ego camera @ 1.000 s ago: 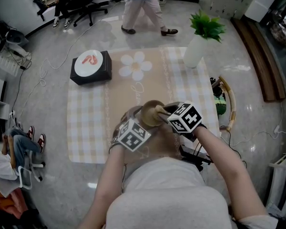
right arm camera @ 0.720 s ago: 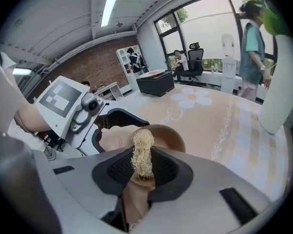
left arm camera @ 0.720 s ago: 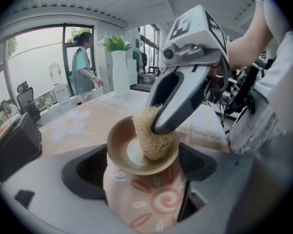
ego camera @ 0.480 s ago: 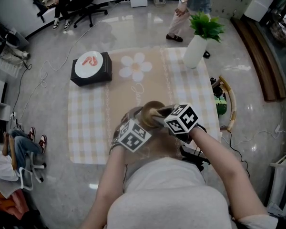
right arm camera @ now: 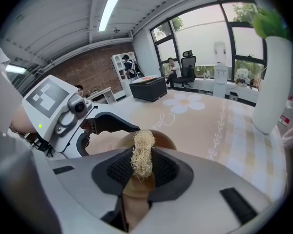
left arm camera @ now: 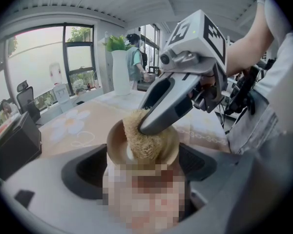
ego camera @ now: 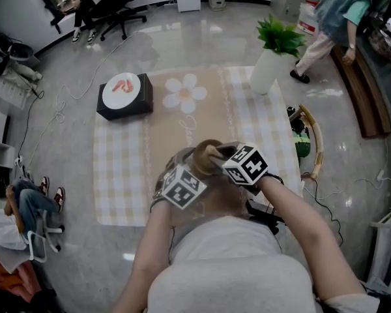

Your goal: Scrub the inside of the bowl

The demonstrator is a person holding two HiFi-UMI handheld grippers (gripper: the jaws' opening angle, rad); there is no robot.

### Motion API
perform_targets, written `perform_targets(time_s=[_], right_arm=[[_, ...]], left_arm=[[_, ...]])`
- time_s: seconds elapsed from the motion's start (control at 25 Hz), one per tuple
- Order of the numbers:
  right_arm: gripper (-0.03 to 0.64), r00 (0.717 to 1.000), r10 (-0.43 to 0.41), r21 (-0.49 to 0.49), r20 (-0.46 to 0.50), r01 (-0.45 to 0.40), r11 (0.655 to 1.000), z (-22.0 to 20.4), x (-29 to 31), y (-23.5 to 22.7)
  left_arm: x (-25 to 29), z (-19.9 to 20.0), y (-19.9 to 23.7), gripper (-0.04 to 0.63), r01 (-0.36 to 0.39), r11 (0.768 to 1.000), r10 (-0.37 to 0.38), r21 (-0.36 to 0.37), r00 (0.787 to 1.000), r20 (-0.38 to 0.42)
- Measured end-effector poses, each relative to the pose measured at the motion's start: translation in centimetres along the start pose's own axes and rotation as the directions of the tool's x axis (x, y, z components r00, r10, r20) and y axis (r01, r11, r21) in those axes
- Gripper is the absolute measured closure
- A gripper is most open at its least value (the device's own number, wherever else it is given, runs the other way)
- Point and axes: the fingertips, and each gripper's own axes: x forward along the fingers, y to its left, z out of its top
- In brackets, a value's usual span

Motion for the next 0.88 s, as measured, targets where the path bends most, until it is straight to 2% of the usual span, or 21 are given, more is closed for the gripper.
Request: perform_targets(time_s=[0.28, 0.52, 0.88], right_arm=[[0.523, 0.996, -0.088, -0.095, 0.007, 0.088, 0.992, 0.5, -0.3, -0.7], [0.523, 0.984, -0.177, -0.184, 0.019, 0.178, 0.967, 0.7, -0.9, -1.6], [0.523, 0.980, -0.186, -0.202, 0.073, 0.197, 0.959, 1.7, -2.5, -0.7]], left_arm=[[0.0, 0.0, 0.0, 0.160, -0.001, 1.000, 0.001, -0.002, 1.000, 0.001], [0.1, 0.0, 0.1, 0.158, -0.001, 1.000, 0.001, -0.001, 1.000, 0.007], [0.1, -0.1, 0.1, 0.155, -0.006, 1.000, 0.006, -0.017, 1.000, 0.023]])
